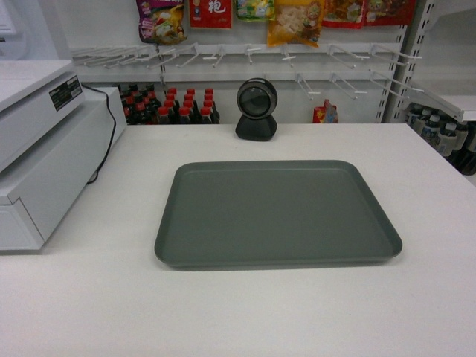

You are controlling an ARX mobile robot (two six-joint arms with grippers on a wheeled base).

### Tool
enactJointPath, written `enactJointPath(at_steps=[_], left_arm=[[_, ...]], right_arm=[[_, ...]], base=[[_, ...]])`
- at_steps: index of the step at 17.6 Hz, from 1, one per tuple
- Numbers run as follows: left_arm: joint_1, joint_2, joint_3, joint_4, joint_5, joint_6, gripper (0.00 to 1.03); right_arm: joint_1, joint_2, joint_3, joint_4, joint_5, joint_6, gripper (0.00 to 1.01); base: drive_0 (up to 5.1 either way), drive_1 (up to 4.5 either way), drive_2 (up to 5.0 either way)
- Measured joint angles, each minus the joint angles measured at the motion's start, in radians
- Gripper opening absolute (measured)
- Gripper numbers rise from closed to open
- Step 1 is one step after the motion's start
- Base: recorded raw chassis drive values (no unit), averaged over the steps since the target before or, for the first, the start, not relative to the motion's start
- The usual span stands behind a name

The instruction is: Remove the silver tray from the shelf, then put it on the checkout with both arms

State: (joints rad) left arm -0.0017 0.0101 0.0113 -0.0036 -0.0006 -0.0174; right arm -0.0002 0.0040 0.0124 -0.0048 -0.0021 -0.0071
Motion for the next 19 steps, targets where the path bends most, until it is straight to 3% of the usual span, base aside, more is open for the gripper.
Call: enactJointPath(at_steps=[2,4,5,6,19], left_arm=[[0.0,0.0,0.0,0.0,0.0,0.0,0.51],[0.0,0.0,0.0,0.0,0.0,0.0,0.63],[0.0,0.0,0.0,0.0,0.0,0.0,0.81],[0.0,0.0,0.0,0.0,0.0,0.0,0.99],[0.0,0.0,0.0,0.0,0.0,0.0,0.98]], right_arm=[[0.0,0.0,0.0,0.0,0.0,0.0,0.58],[0.0,0.0,0.0,0.0,0.0,0.0,0.7],[0.0,0.0,0.0,0.0,0.0,0.0,0.89],[0.0,0.0,0.0,0.0,0.0,0.0,1.0],[0.0,0.0,0.0,0.0,0.0,0.0,0.98]], base=[[0.0,0.0,0.0],[0.0,0.0,0.0],[0.0,0.0,0.0],[0.0,0.0,0.0],[0.0,0.0,0.0]])
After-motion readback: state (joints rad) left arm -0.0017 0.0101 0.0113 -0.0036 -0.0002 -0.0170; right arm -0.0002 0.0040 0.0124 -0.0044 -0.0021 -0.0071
